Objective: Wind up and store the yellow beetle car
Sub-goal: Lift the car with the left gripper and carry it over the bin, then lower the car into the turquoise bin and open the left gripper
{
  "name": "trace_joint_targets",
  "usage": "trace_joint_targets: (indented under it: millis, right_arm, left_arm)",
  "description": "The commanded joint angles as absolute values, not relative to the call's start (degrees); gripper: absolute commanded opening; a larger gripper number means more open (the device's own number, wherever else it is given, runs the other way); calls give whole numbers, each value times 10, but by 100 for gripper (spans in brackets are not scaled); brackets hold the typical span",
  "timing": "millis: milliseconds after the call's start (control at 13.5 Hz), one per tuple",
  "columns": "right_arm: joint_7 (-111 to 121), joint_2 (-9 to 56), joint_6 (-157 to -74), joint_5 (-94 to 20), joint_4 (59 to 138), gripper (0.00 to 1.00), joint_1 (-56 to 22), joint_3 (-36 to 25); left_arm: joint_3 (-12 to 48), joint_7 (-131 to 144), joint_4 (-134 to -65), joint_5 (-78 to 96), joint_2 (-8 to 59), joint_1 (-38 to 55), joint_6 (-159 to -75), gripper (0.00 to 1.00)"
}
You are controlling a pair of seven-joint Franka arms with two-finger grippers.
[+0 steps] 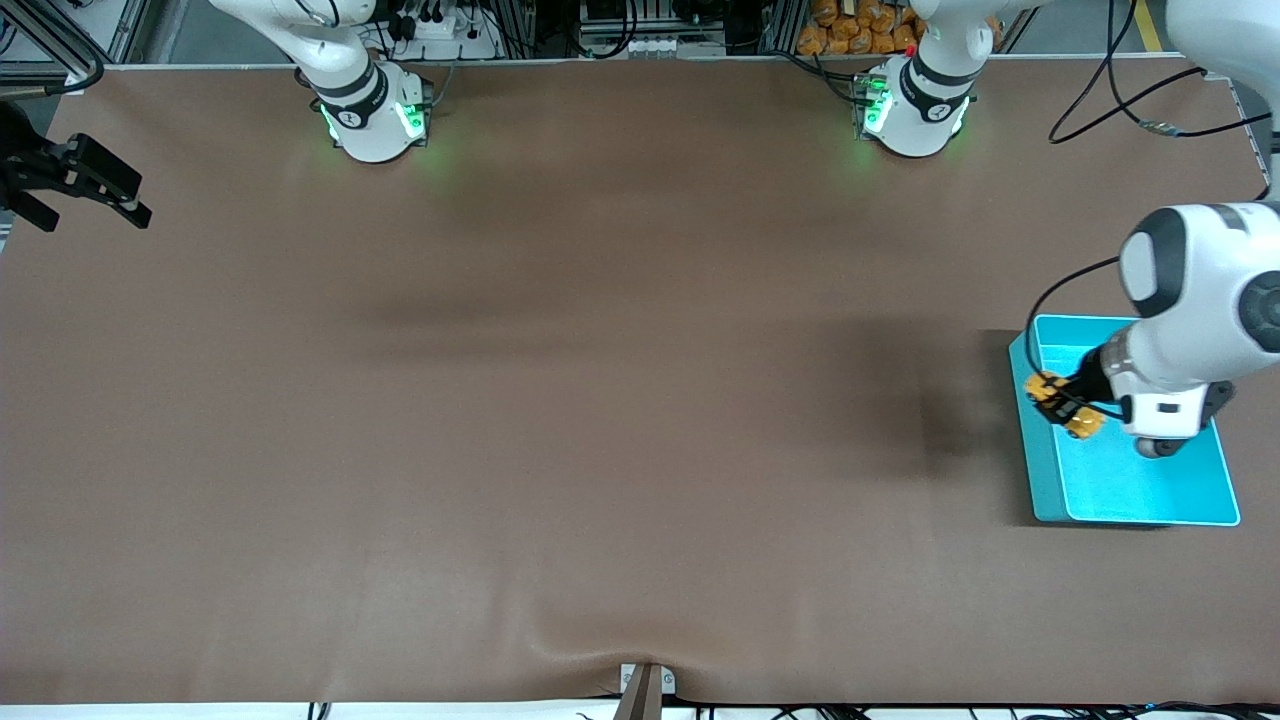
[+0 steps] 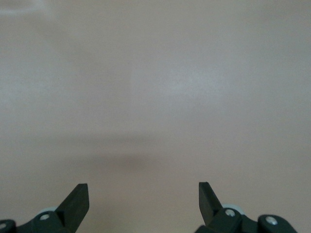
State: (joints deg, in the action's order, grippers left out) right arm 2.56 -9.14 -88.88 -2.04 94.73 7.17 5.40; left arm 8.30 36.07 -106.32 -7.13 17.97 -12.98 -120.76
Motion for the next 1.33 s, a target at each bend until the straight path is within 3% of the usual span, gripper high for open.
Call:
trace_joint_targets:
  millis: [0, 741, 1259]
  right_arm:
    - [21, -96, -875, -28, 934, 100, 74, 51]
    - [21, -96, -875, -28, 930, 100, 77, 50]
    - [23, -94, -874, -25, 927, 100, 76, 51]
  left_arm:
    - [88, 261, -1045, -101, 189, -169, -1193, 0]
    - [89, -65, -1004, -105, 272, -235, -1242, 0]
    - [89, -98, -1004, -109, 334, -250, -1286, 0]
